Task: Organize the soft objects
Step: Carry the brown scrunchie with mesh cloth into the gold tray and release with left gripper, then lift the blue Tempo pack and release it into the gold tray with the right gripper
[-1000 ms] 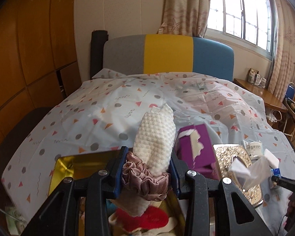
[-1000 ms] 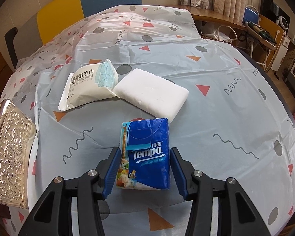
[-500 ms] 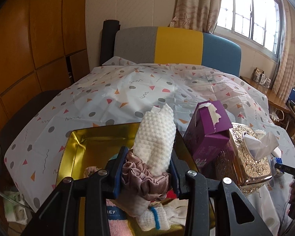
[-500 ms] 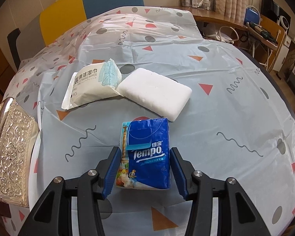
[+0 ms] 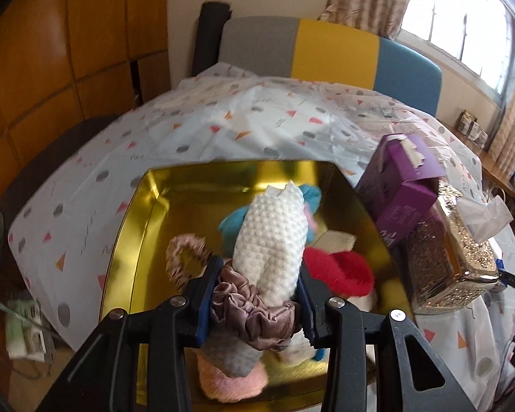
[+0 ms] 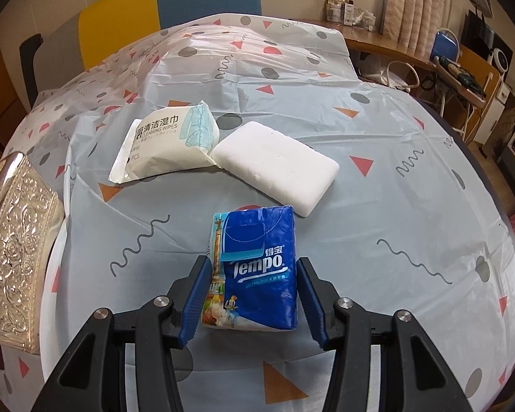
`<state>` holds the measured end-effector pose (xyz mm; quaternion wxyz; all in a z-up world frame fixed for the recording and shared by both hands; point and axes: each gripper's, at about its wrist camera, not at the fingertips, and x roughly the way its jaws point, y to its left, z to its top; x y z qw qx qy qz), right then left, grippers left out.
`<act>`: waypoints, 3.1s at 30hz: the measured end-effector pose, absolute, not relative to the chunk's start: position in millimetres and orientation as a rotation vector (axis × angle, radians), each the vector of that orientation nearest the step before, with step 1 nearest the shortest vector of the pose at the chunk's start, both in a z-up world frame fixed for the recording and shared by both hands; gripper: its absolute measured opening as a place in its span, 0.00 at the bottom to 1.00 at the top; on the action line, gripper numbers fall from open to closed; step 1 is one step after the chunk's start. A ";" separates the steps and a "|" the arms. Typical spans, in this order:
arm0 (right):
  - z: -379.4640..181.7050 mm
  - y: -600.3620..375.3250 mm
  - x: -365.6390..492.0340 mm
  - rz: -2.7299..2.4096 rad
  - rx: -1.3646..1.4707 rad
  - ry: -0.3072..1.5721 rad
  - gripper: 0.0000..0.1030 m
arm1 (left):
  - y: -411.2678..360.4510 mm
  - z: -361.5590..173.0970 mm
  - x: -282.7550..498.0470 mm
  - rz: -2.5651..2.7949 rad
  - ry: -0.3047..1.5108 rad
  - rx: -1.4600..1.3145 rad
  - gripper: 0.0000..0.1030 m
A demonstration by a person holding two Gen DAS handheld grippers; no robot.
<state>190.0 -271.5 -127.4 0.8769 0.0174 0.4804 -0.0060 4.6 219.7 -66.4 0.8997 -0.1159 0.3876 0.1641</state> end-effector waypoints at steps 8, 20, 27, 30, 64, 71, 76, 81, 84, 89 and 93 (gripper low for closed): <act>-128.6 -274.7 191.7 -0.004 0.069 1.016 0.49 | 263.5 -90.5 -20.6 0.474 0.852 -0.309 0.40; -128.6 -269.2 190.1 -0.006 0.030 1.005 0.49 | 264.0 -108.3 -12.4 0.503 0.876 -0.279 0.58; -129.0 -267.5 188.8 -0.010 0.018 0.998 0.49 | 263.5 -99.0 -15.5 0.502 0.842 -0.273 0.60; -129.1 -267.2 188.7 -0.012 0.019 0.997 0.49 | 260.0 -91.8 -17.2 0.491 0.818 -0.270 0.64; -123.0 -269.6 192.4 -0.009 0.100 0.992 0.42 | 178.4 -66.4 -8.1 0.304 0.783 -0.091 0.73; -117.8 -271.0 194.3 0.007 0.187 1.008 0.33 | 176.3 -66.9 -9.1 0.272 0.781 -0.101 0.73; -104.4 -264.0 198.5 0.008 0.205 0.994 0.31 | 182.0 -68.0 -11.8 0.262 0.779 -0.121 0.73; -68.4 -249.6 208.4 0.036 0.221 0.930 0.31 | 191.2 -68.0 -13.2 0.272 0.775 -0.153 0.73; -42.2 -230.6 219.4 0.063 0.200 0.895 0.31 | 196.1 -66.0 -16.2 0.281 0.766 -0.164 0.74; 10.2 -172.0 234.0 0.168 0.141 0.817 0.31 | 210.3 -61.8 -22.1 0.319 0.751 -0.187 0.76; 51.0 -100.1 231.7 0.326 0.089 0.754 0.31 | 226.3 -59.5 -27.8 0.366 0.745 -0.212 0.76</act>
